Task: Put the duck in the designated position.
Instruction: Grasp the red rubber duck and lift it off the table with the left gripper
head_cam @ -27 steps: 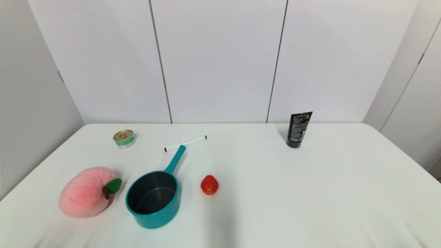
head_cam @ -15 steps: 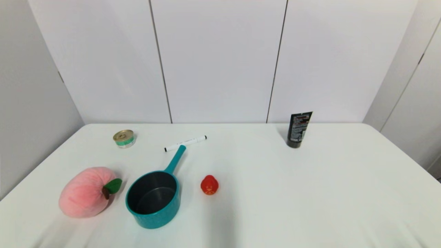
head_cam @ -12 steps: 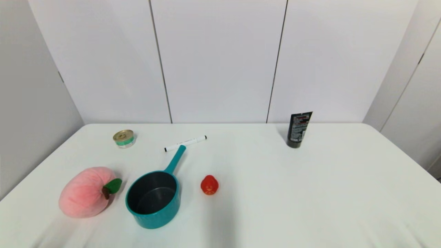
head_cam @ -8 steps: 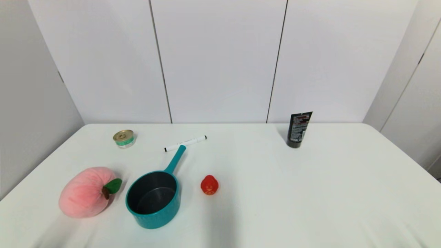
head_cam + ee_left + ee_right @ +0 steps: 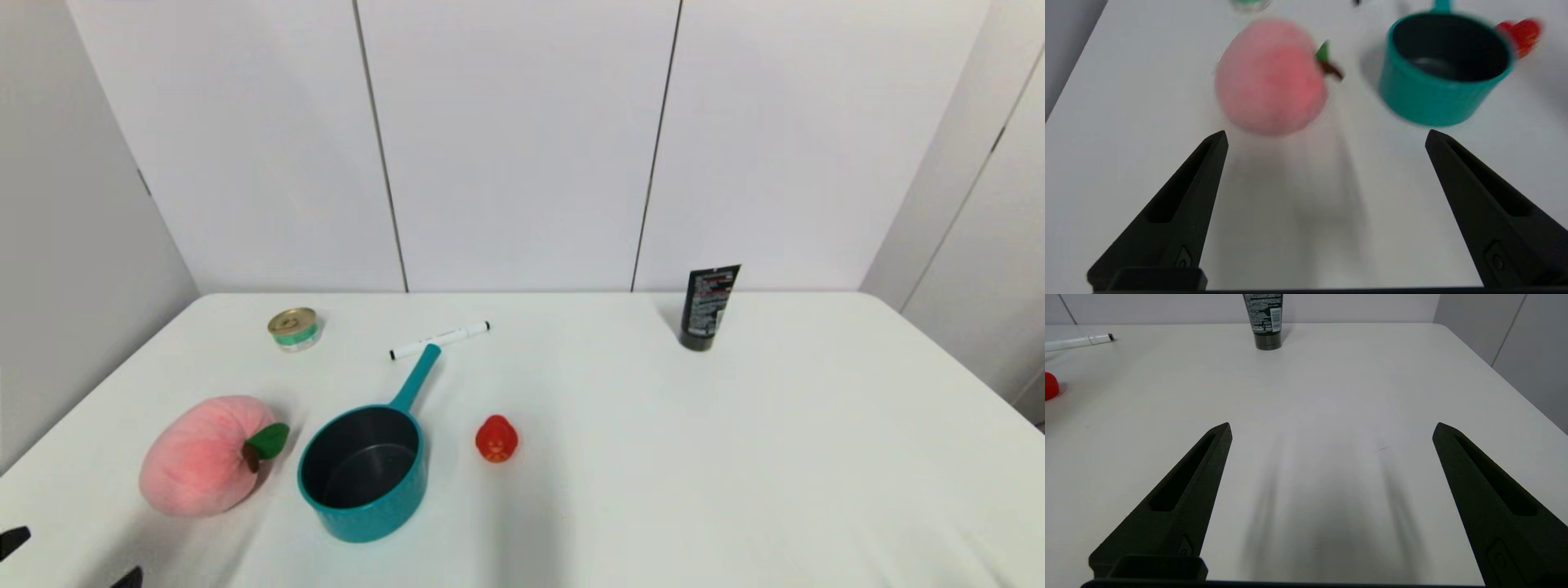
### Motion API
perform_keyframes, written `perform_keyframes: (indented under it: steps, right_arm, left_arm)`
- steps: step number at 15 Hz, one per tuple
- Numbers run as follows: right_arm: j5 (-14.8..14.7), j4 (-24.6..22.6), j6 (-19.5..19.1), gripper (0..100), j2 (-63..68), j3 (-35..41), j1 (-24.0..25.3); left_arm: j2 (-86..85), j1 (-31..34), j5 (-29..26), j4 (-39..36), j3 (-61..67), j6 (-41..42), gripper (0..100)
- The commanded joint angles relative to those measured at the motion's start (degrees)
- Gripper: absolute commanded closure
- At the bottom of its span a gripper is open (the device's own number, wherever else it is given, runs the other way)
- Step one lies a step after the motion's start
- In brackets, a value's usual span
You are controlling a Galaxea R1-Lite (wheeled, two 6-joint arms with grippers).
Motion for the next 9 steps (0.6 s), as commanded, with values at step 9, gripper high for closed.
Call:
perform_keyframes:
  steps: [9]
  right_arm:
    - [0.0,0.0,0.0,0,0.1,0.0,0.0]
  left_arm:
    - [27.0,-26.7,0.0,1.8,-31.2,1.0,0]
